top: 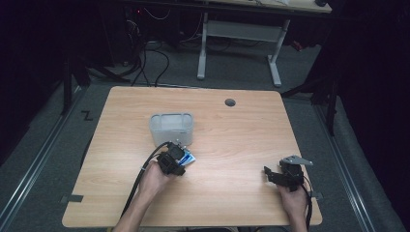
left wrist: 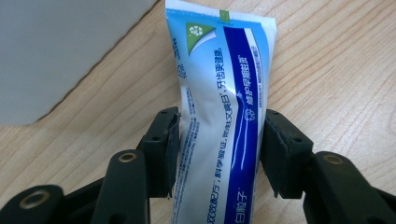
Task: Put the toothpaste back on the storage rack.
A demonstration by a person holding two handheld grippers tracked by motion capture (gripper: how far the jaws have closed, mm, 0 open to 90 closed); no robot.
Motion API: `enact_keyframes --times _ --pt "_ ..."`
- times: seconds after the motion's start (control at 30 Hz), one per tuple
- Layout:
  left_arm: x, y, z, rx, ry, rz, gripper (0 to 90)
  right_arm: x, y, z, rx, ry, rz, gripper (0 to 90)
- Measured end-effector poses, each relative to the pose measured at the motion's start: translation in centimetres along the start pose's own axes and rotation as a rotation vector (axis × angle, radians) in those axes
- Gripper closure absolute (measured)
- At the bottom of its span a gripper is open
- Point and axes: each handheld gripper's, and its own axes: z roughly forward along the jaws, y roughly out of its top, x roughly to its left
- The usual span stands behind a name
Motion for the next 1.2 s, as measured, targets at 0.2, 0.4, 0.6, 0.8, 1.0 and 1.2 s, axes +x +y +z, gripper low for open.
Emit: enact_keyframes --times 0.2,0.4,0.6,0.8,1.0,1.2 --pt "0.1 0.1 0.1 0.006 -0.002 -0.009 51.6 0.0 0.0 0.0 0.0 0.0 0.0 27.9" --pt "0.2 0.1 0.1 0.009 -0.007 -0.008 52.7 0.0 0.0 0.0 0.0 0.0 -0.002 27.9" --pt "0.2 0.0 0.0 0.016 0.004 -0.006 56.7 0.0 0.0 0.0 0.0 0.0 -0.002 27.9" --pt "0.1 0.0 -0.1 0.011 0.017 -0.008 60.4 0.0 0.0 0.0 0.0 0.0 -0.002 27.9" --pt "0.3 -0.1 -1.0 -0.027 0.001 -0.026 69.5 0.0 0.0 0.0 0.0 0.0 -0.001 27.9" --pt "0.2 -0.3 -1.3 -0.025 -0.001 -0.014 71.3 0.0 0.0 0.0 0.0 0.0 -0.002 27.9"
